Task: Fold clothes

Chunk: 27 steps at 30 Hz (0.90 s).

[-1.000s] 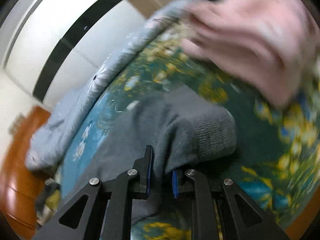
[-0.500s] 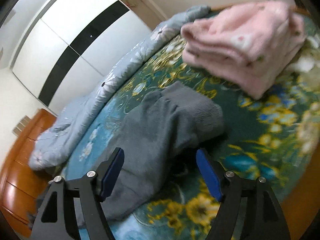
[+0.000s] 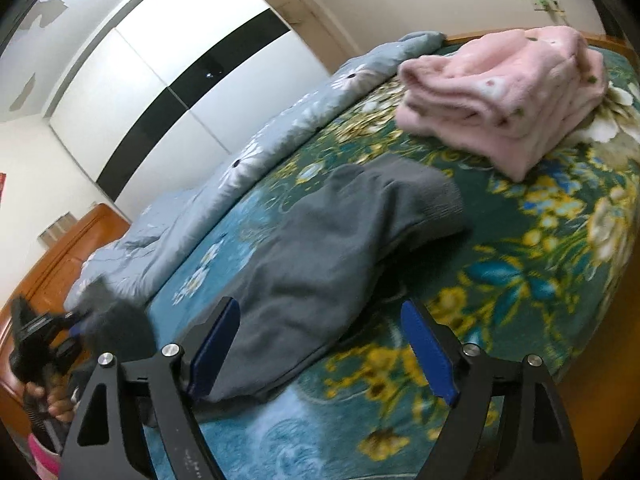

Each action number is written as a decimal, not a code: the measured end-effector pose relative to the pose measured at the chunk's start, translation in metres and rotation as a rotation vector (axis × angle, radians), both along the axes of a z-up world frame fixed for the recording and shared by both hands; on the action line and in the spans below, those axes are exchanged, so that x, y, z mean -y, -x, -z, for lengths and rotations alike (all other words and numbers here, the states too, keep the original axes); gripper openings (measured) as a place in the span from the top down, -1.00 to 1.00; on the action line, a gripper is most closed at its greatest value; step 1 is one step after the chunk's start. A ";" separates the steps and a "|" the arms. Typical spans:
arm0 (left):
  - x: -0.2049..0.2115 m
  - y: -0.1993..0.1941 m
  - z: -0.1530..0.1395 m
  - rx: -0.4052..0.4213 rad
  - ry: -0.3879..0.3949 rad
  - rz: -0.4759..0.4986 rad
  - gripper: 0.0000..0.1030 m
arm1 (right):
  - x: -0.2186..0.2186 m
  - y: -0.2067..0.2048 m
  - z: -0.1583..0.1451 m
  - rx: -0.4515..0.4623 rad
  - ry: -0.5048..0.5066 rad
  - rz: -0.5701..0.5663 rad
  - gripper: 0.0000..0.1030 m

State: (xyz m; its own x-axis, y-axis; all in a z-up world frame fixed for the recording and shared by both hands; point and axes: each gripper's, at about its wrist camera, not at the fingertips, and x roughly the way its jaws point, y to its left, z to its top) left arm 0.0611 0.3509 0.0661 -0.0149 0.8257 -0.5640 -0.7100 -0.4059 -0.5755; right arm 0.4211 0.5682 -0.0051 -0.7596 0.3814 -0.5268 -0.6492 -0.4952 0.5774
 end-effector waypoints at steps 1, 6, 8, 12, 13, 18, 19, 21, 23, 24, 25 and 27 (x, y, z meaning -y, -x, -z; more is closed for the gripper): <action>-0.015 -0.011 0.007 0.001 0.021 0.032 0.61 | 0.002 0.001 0.001 -0.006 0.005 -0.007 -0.62; -0.070 -0.043 0.051 0.006 0.129 0.112 0.61 | 0.009 0.004 0.011 -0.008 0.035 -0.027 -0.62; -0.078 -0.051 0.065 0.000 0.176 0.132 0.61 | 0.011 0.004 0.017 -0.004 0.052 -0.030 -0.63; -0.095 -0.055 0.084 -0.007 0.241 0.165 0.59 | 0.014 0.005 0.027 0.001 0.085 -0.033 -0.63; -0.097 -0.054 0.087 -0.004 0.248 0.175 0.50 | 0.015 0.006 0.029 0.001 0.092 -0.034 -0.63; -0.084 -0.055 0.081 0.097 0.180 0.265 -0.06 | 0.021 0.013 0.027 0.003 0.089 -0.056 -0.63; -0.078 -0.053 0.077 0.108 0.161 0.271 -0.10 | 0.023 0.017 0.023 0.001 0.073 -0.071 -0.63; -0.060 -0.041 0.066 0.100 0.128 0.227 -0.16 | 0.028 0.025 0.015 -0.001 0.043 -0.105 -0.63; -0.035 -0.023 0.058 0.038 0.149 0.113 -0.21 | 0.034 0.040 0.006 -0.002 0.017 -0.164 -0.63; -0.022 -0.014 0.057 -0.007 0.184 0.044 -0.23 | 0.038 0.050 0.003 0.000 0.006 -0.201 -0.63; -0.013 -0.006 0.059 -0.050 0.228 -0.015 -0.23 | 0.041 0.061 0.000 0.003 0.000 -0.238 -0.63; 0.012 0.011 0.068 -0.114 0.320 -0.137 -0.23 | 0.046 0.085 0.000 0.006 0.006 -0.302 -0.63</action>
State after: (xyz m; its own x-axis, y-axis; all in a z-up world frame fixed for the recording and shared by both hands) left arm 0.0505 0.3393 -0.0017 -0.1909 0.5937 -0.7817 -0.6890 -0.6482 -0.3240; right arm 0.3365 0.5219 -0.0047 -0.8351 0.1352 -0.5331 -0.4761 -0.6630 0.5777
